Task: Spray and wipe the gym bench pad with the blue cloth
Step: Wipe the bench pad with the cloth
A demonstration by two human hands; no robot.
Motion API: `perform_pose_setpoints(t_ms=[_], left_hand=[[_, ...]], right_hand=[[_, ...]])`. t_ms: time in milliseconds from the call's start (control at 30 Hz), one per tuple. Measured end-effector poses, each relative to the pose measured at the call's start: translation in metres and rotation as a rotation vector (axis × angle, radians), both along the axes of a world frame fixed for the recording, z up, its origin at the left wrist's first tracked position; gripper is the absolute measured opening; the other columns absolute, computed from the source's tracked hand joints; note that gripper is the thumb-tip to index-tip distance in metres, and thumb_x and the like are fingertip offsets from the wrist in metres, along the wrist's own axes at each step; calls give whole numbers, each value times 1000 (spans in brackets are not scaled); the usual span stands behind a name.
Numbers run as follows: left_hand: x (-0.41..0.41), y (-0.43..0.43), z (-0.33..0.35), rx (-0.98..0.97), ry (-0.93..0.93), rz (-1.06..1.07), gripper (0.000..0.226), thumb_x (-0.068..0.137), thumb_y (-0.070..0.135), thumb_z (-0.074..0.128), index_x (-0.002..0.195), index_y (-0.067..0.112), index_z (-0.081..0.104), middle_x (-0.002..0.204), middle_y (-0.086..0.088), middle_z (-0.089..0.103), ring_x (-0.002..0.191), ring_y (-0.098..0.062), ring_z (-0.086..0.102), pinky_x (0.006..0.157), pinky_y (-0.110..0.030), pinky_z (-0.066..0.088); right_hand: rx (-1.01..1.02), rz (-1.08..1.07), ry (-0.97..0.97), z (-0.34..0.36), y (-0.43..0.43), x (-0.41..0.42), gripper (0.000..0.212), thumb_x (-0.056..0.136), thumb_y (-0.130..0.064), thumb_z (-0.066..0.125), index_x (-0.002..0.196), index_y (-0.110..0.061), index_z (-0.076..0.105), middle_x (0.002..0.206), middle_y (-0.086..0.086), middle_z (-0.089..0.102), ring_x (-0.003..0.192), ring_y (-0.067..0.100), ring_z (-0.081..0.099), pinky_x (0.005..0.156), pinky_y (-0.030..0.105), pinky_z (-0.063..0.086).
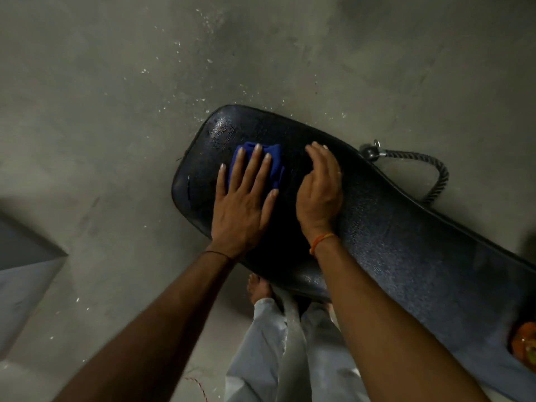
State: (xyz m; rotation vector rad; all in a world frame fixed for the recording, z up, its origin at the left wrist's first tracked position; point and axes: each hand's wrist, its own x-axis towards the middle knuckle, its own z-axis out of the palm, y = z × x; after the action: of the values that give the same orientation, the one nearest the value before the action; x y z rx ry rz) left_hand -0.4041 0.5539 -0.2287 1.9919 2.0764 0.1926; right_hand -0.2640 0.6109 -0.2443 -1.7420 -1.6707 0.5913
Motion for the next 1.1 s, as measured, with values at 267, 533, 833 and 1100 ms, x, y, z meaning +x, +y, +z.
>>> perform_pose_setpoints(t_ms=[267,533,833,1100], left_hand=[[-30,-57,-4,-55,88,103,64,105,49,25,163,26,9,172,-1,2,159,-27,0,125,-59,14],[-61,38,-5,-96,26,200,85,95,73,31,163,30,4,172,-1,-4,158,-33,-5,127,-57,3],[-76,-13,-5,-61,17,141,77,99,59,36,163,22,14,171,-12,7,158,-38,6,126,-53,16],[-92,25,2,-86,-118,197,79,100,58,39,164,23,8,172,-7,3,158,-30,9,127,-48,20]], right_hand=[[90,333,-487,-8,-5,-9,56,100,-20,33,153,-6,49,163,14,44,152,32,42,123,49,38],[49,324,-500,-8,-3,-12,61,99,-24,32,157,-9,44,167,10,39,155,29,36,127,48,31],[33,310,-480,-5,-1,-14,58,97,-18,40,154,-8,48,166,11,41,154,30,39,125,49,34],[63,292,-482,-4,0,-14,58,96,-17,42,153,-9,49,165,10,43,153,30,41,124,48,34]])
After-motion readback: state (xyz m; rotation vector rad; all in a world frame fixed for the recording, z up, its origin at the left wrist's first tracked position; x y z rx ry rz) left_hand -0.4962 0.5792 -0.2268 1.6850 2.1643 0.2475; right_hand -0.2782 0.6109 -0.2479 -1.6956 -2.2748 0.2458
